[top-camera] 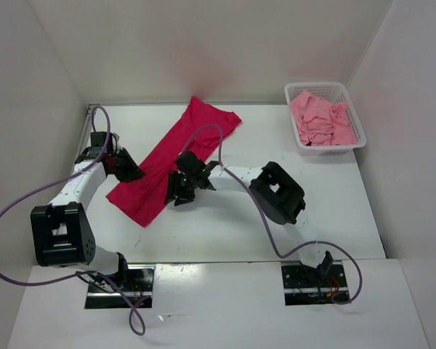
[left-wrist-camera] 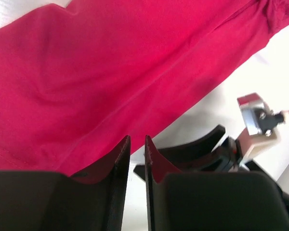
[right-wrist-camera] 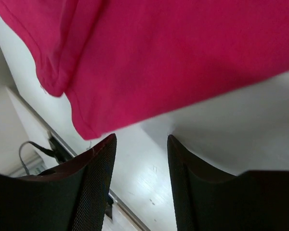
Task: Fold and stack the t-shirts
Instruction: Rotate the tshirt 90 degrees
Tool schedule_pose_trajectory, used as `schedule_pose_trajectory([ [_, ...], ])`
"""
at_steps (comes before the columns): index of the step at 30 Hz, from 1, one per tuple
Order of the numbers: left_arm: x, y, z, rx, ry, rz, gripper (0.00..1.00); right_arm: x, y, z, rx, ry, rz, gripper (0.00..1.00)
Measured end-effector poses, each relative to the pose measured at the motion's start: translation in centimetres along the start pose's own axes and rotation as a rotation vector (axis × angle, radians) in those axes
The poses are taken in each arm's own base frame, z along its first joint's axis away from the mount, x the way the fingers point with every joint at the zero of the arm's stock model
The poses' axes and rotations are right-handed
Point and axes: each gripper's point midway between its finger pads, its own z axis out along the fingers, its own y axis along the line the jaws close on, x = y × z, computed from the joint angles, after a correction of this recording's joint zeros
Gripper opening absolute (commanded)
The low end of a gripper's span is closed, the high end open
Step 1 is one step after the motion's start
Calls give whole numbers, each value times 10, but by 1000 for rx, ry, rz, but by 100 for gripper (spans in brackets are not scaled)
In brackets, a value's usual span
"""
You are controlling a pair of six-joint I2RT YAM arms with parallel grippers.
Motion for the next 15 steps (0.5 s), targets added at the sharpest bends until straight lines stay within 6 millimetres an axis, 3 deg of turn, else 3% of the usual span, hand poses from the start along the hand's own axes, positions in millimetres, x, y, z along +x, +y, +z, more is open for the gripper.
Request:
schedule_pose_trajectory([
  [1,1,1,0,-2,2,0,25,-3,-1,2,-4,-6,12,53],
  [9,2,0,0,7,6,1,26,-21,-4,20,-29,-36,105,5],
  [13,5,-4,1,9,11,19,30,-25,-13,16,-30,-52,113,0],
  [15,11,-10,3,14,22,42,31,-25,-29,2,-8,-67,118,0],
])
